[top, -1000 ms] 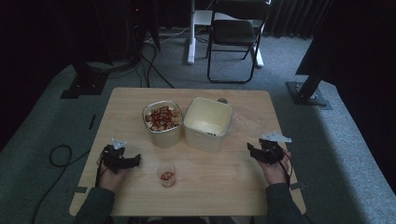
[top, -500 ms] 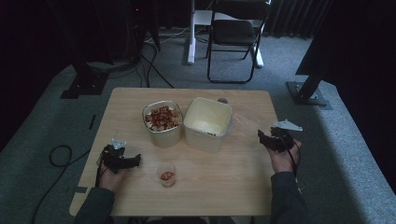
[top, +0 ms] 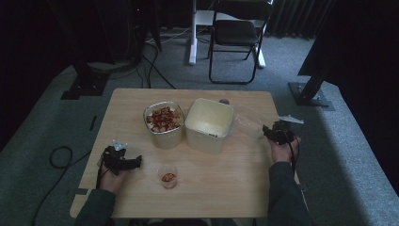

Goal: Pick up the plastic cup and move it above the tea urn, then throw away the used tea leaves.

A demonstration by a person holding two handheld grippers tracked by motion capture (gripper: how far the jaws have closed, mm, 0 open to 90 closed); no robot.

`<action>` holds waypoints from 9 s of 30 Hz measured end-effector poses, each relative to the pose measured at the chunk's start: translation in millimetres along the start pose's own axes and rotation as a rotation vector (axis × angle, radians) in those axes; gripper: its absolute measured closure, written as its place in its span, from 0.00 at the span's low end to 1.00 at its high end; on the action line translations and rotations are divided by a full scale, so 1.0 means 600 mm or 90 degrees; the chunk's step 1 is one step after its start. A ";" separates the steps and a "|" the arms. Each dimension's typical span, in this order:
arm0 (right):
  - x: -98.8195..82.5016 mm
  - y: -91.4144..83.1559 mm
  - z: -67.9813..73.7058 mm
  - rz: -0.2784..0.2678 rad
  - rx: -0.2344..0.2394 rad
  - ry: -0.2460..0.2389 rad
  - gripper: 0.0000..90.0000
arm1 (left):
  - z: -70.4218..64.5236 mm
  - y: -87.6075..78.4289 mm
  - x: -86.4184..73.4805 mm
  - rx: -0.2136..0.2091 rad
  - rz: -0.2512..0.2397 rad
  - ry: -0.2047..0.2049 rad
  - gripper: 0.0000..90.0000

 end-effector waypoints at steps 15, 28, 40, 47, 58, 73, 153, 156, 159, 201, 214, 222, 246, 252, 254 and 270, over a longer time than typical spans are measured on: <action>0.005 0.046 -0.032 0.038 -0.009 0.062 0.86 | 0.000 0.000 0.000 0.000 0.001 0.001 0.02; 0.026 0.004 -0.047 -0.019 -0.022 0.096 0.97 | 0.000 0.000 0.000 0.001 0.001 0.001 0.02; 0.069 -0.043 -0.037 -0.071 -0.038 0.076 0.98 | 0.000 0.000 0.000 0.000 0.001 0.001 0.02; 0.089 -0.069 -0.040 -0.096 -0.034 0.079 0.98 | 0.000 0.000 0.000 0.001 0.001 0.001 0.02; 0.128 -0.115 -0.018 -0.133 -0.024 0.048 0.98 | 0.000 0.000 0.000 0.001 0.000 0.000 0.02; 0.168 -0.136 0.084 -0.158 0.072 -0.018 0.97 | 0.000 0.000 0.000 0.001 0.000 0.000 0.02; 0.080 -0.054 0.165 -0.107 0.113 -0.116 0.57 | -0.002 -0.005 -0.003 -0.005 0.005 0.006 0.03; 0.052 -0.043 0.148 -0.086 0.119 -0.101 0.56 | -0.014 -0.020 -0.004 -0.036 0.012 0.042 0.05; 0.029 -0.037 0.137 -0.071 0.119 -0.093 0.55 | -0.025 -0.033 -0.004 -0.053 -0.005 0.059 0.05; -0.050 -0.030 0.096 -0.032 0.117 -0.063 0.54 | -0.173 -0.117 -0.010 -0.355 -0.175 0.229 0.24; -0.093 -0.014 0.115 0.018 0.136 -0.090 0.53 | -0.154 -0.097 0.031 -0.306 -0.223 0.178 0.26; -0.126 0.000 0.128 0.060 0.140 -0.122 0.52 | -0.142 -0.087 0.038 -0.256 -0.233 0.161 0.26; -0.156 0.019 0.129 0.087 0.121 -0.154 0.47 | -0.122 -0.087 0.048 -0.243 -0.238 0.118 0.29; -0.157 0.019 0.126 0.082 0.124 -0.157 0.45 | -0.097 -0.091 0.059 -0.221 -0.247 0.102 0.29; -0.159 0.018 0.126 0.078 0.124 -0.157 0.44 | -0.087 -0.092 0.064 -0.206 -0.251 0.096 0.29; -0.165 0.016 0.133 0.077 0.131 -0.161 0.39 | -0.033 -0.116 0.098 -0.176 -0.295 0.082 0.32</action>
Point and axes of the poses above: each handheld gripper's, and its own axes: y roughly forward along the jaws, x roughly out of its top, z roughly to its left, the point moved 1 cm from there along y, roughly forward along the jaws, and after that the axes turned 10 degrees about x, right-handed, at the moved point
